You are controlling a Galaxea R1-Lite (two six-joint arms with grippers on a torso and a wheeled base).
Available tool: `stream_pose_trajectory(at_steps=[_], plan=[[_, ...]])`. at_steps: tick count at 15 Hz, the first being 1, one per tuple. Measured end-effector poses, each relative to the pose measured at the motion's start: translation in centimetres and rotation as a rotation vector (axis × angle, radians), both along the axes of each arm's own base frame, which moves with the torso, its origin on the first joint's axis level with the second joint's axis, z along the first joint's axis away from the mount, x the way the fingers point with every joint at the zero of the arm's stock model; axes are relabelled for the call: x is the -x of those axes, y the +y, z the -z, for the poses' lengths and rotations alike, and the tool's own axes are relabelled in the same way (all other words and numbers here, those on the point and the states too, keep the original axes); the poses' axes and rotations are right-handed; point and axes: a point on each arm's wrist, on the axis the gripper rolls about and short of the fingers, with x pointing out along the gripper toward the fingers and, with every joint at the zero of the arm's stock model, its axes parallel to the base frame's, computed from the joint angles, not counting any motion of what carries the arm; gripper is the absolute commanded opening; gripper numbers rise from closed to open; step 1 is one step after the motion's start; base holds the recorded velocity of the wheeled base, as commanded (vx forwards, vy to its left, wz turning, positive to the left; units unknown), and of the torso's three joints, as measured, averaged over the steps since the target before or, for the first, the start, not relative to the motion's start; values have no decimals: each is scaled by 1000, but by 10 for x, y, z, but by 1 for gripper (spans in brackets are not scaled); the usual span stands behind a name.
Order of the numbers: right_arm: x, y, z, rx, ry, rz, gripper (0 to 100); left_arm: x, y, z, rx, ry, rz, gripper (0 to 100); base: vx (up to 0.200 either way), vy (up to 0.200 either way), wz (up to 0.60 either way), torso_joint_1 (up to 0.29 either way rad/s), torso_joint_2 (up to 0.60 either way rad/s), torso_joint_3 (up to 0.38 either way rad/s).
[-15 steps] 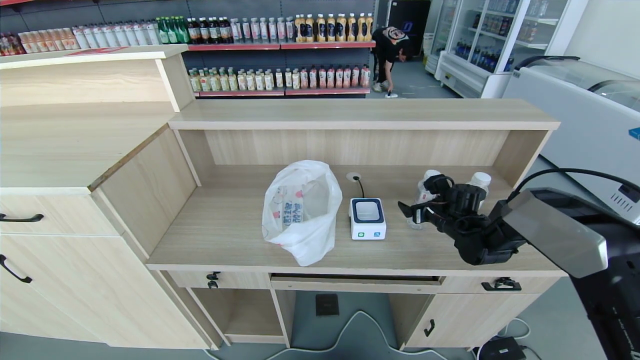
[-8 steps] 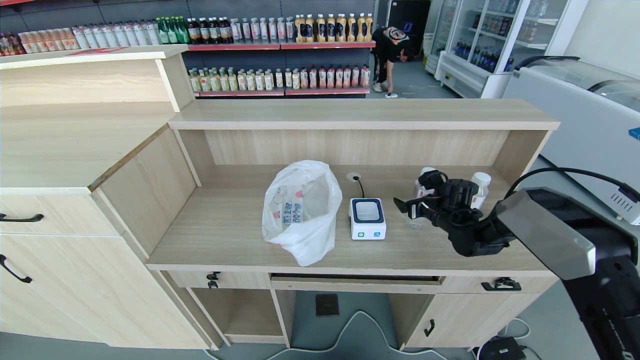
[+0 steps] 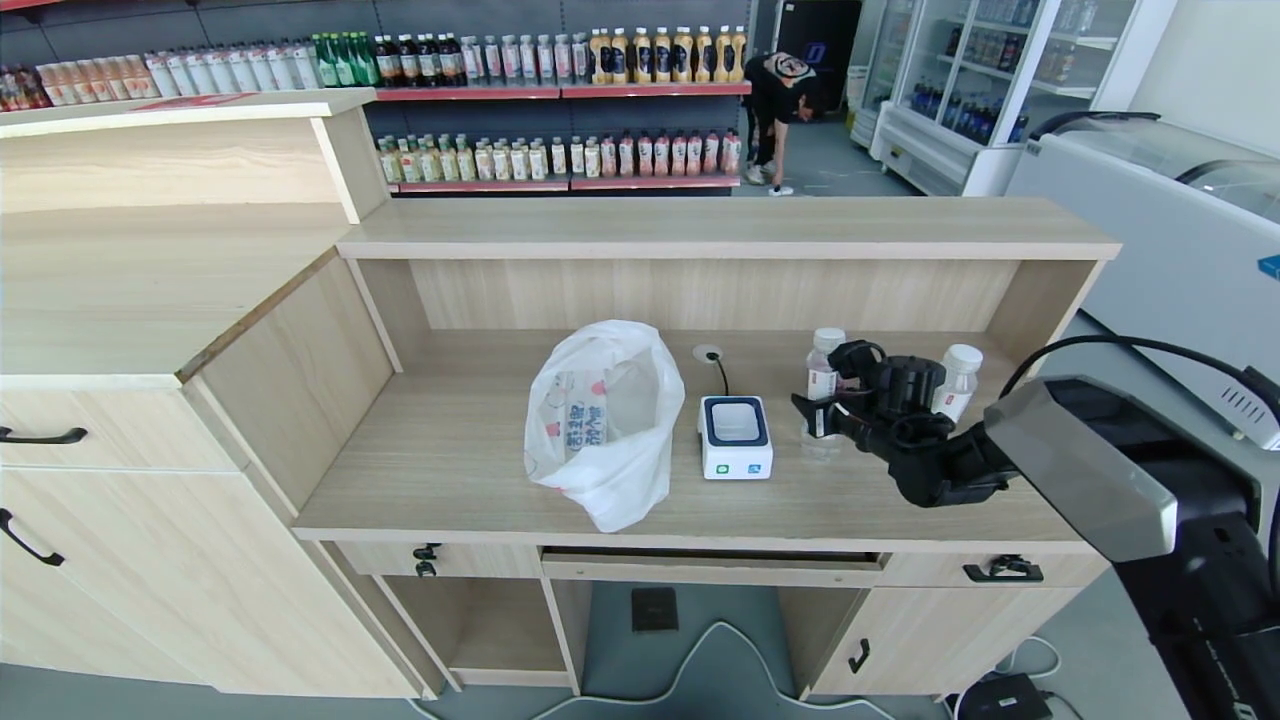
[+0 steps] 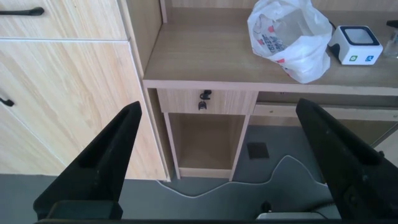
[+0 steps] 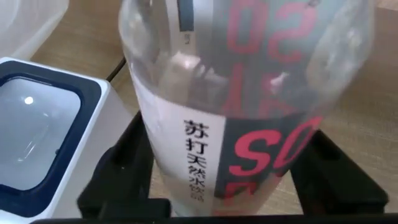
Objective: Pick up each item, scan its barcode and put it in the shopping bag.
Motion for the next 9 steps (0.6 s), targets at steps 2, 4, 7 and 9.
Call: stream_pose_trajectory(at_steps=[2, 4, 7, 9], plan=[[-1, -2, -3, -4, -11, 3, 0, 0, 0, 0, 0, 0, 0, 100, 0, 0, 0, 0, 0, 0], [-1, -3, -6, -5, -15, 5, 0, 0, 0, 0, 0, 0, 0, 100, 0, 0, 0, 0, 0, 0], [2, -3, -17, -18, -26, 6, 0, 0, 0, 0, 0, 0, 0, 100, 0, 0, 0, 0, 0, 0], [7, -3, -38, -72, -37, 12, 0, 0, 0, 0, 0, 0, 0, 100, 0, 0, 0, 0, 0, 0]])
